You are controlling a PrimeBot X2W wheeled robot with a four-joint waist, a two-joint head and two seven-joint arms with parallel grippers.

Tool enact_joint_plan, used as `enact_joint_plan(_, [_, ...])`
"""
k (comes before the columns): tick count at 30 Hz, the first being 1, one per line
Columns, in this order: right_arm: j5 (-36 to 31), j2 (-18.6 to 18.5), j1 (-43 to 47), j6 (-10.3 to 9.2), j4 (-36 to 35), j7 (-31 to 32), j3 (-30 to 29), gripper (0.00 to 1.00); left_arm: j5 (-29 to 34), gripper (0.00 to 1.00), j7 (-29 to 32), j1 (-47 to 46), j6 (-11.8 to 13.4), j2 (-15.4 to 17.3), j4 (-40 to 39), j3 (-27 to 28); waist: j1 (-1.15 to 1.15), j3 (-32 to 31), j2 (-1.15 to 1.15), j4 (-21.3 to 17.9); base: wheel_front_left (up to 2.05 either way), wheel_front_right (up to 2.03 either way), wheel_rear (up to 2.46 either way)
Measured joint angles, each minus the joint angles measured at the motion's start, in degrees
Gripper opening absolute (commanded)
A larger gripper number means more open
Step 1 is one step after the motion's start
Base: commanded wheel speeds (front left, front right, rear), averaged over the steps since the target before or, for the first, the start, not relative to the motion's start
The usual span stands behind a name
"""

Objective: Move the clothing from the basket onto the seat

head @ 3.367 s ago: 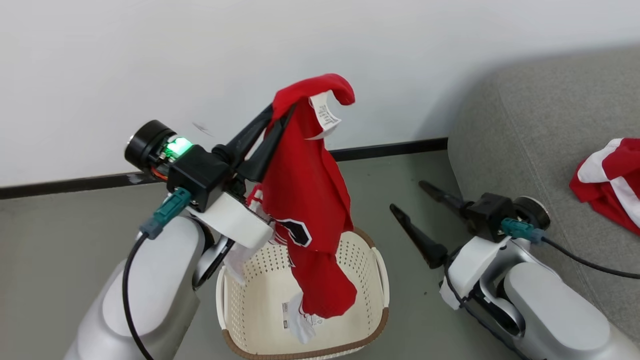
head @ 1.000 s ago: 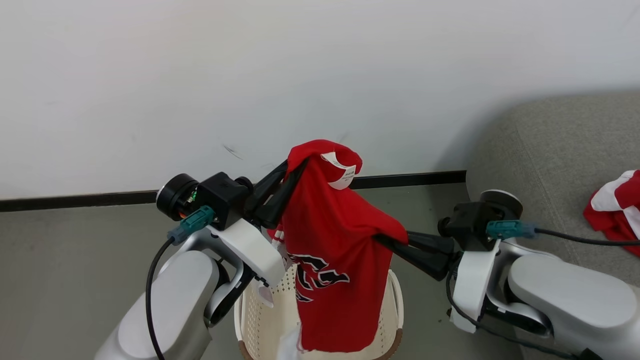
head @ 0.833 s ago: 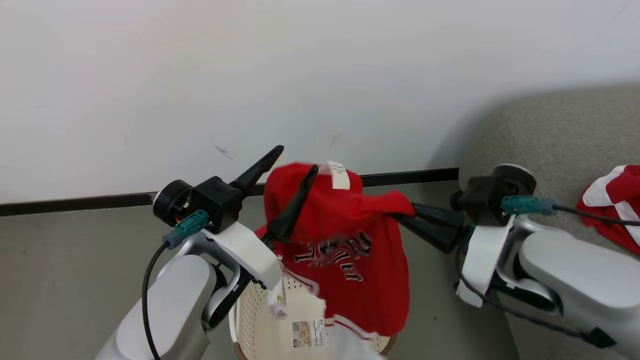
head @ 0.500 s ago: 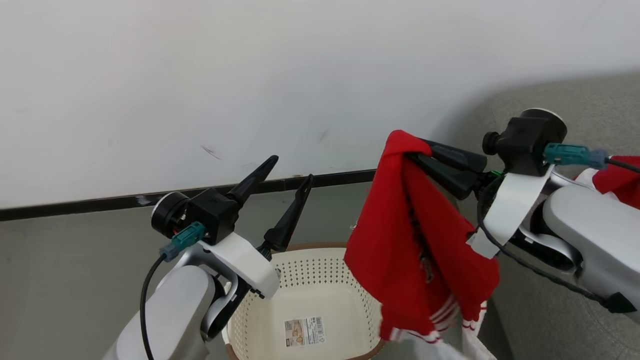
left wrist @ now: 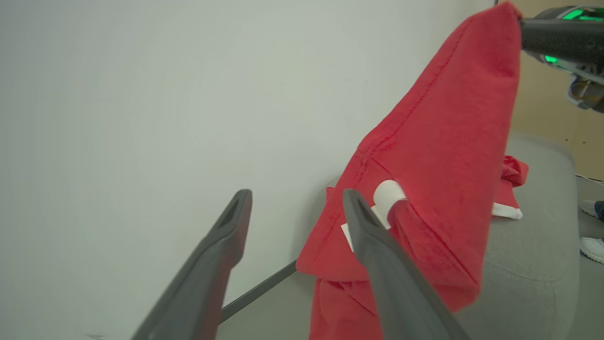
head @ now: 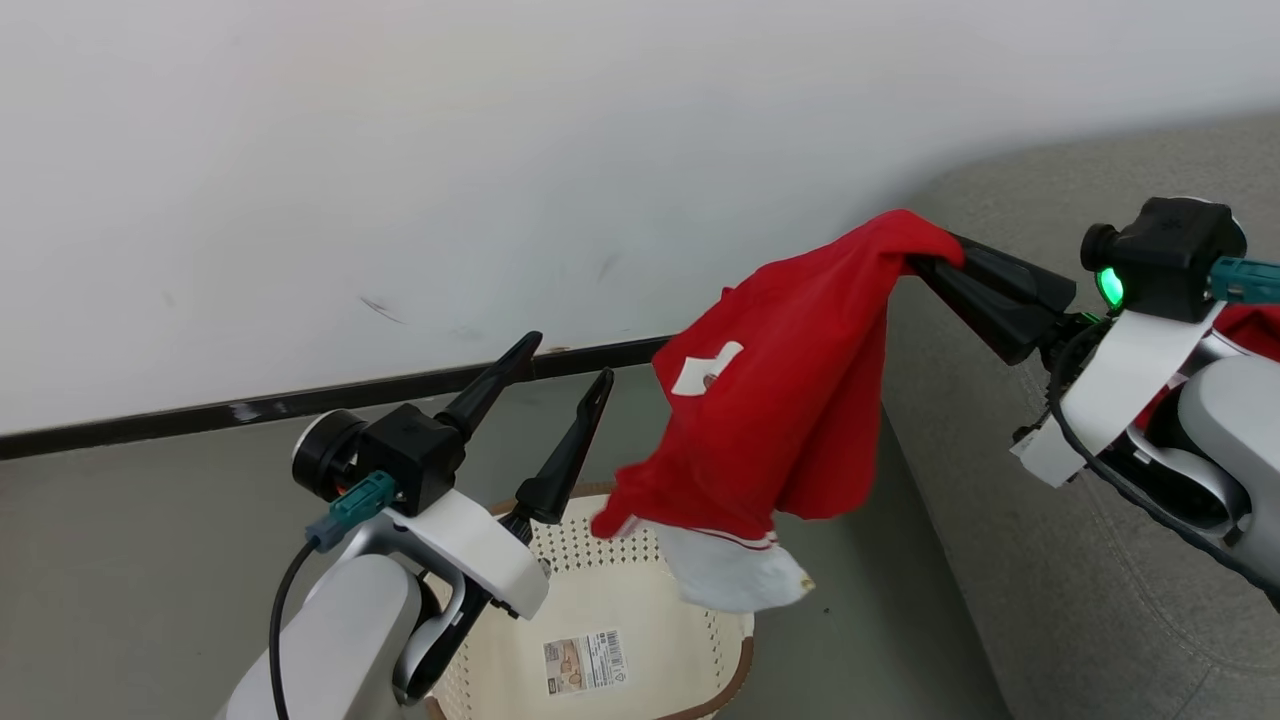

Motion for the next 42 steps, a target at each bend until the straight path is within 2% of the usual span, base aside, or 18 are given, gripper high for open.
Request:
enact_joint_plan(11, [-0.09, -1.05, 4.19, -0.01, -0.46, 0.0, -5.44, 0.0, 0.01, 1.0, -0.49, 0.44, -0.1, -0.35, -0.7, -1.41, 0.0, 0.36, 0.0, -2.99, 0.0, 0.0, 0.0])
enact_joint_plan(29, [-2.41, -5.38, 14.29, -0.01, -1.94, 0.0, -17.97, 0.0, 0.0, 1.0, -1.53, 1.72, -1.19, -2.24, -3.85, -5.2, 0.0, 0.33, 0.0, -10.48, 0.0, 0.0, 0.0])
enact_joint_plan(42, [-2.76, -5.69, 20.43, -0.01, -2.52, 0.0, -24.48, 0.0, 0.0, 1.0, -2.03, 3.93, -1.19, -2.37, -4.61, -5.48, 0.0, -1.24, 0.0, -15.59, 0.0, 0.0, 0.0])
